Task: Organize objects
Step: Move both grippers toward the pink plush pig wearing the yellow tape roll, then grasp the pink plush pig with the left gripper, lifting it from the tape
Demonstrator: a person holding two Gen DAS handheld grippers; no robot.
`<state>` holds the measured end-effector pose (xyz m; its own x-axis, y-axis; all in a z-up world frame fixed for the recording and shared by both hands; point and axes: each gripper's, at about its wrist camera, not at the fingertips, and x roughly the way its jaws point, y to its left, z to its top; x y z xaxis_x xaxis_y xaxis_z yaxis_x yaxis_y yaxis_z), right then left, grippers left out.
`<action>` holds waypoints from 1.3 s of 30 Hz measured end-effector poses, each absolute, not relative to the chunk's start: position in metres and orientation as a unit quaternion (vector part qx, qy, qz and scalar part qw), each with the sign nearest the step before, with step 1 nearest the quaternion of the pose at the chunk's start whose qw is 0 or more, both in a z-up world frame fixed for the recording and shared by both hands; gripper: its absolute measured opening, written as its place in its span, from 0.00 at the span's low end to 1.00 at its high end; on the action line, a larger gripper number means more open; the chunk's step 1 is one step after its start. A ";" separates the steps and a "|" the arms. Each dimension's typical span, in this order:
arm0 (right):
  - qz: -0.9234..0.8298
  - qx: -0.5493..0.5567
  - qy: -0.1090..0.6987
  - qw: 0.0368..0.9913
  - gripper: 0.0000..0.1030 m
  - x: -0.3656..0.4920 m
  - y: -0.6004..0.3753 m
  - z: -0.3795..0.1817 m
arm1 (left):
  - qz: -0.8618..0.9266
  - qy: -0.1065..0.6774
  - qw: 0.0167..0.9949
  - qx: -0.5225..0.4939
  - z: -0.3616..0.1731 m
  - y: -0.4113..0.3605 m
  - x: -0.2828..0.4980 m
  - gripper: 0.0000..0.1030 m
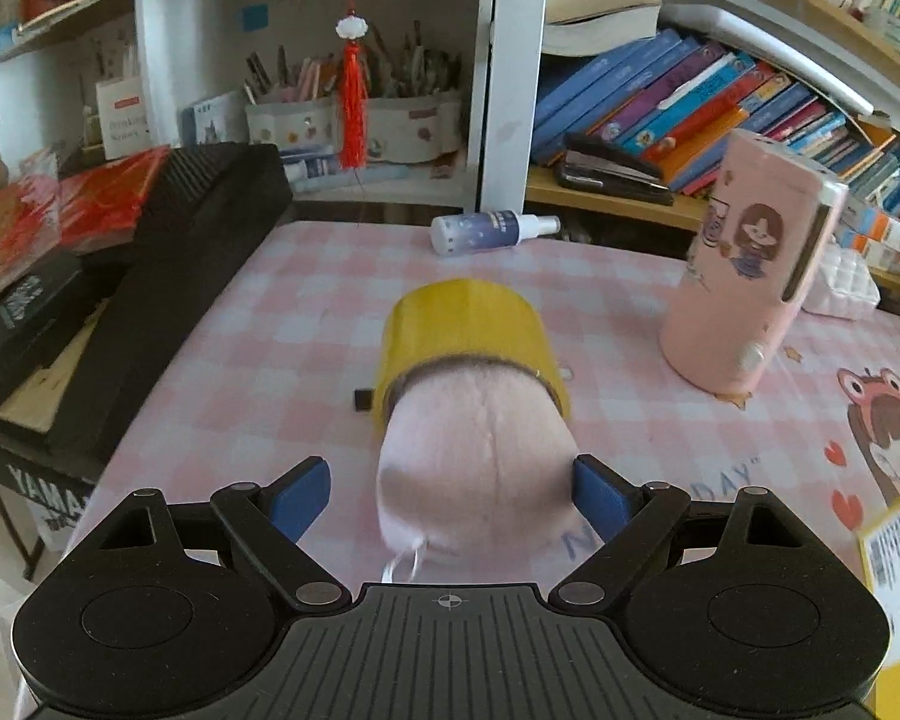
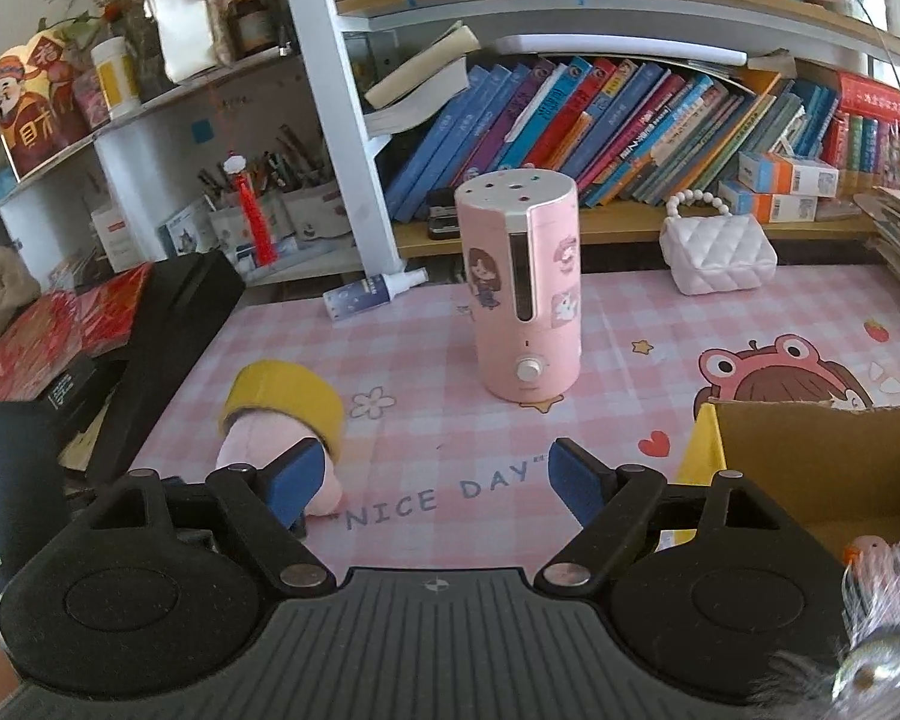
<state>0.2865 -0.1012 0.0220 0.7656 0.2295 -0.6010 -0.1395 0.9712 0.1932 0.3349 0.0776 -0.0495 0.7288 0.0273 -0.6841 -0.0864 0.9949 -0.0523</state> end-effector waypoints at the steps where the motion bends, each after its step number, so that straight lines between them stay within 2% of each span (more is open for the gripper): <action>1: 0.098 0.069 0.326 0.938 0.80 0.287 -0.103 0.022 | 0.028 0.369 0.928 -0.042 -0.051 0.077 0.340 0.88; 9: 0.088 0.077 0.328 0.937 0.84 0.290 -0.113 0.019 | 0.025 0.397 0.917 -0.033 -0.065 0.071 0.370 0.84; 13: 0.081 0.071 0.329 0.938 0.84 0.292 -0.115 0.018 | 0.006 0.424 0.904 -0.051 -0.070 0.076 0.376 0.68; 16: 0.077 0.065 0.327 0.940 0.85 0.294 -0.115 0.018 | -0.019 0.426 0.903 -0.048 -0.066 0.075 0.366 0.65; 26: 0.096 0.061 0.345 0.932 0.86 0.293 -0.102 0.008 | -0.131 0.429 0.892 -0.051 -0.050 0.073 0.281 0.64; 39: 0.173 0.026 0.371 0.912 0.90 0.293 -0.046 -0.006 | -0.066 0.438 0.892 -0.088 -0.039 0.124 0.199 0.65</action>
<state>0.2929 -0.0460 -0.0056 0.6650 0.3356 -0.6672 -0.2970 0.9385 0.1761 0.1985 0.1238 -0.0388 0.6081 -0.1941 -0.7698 0.0397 0.9759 -0.2147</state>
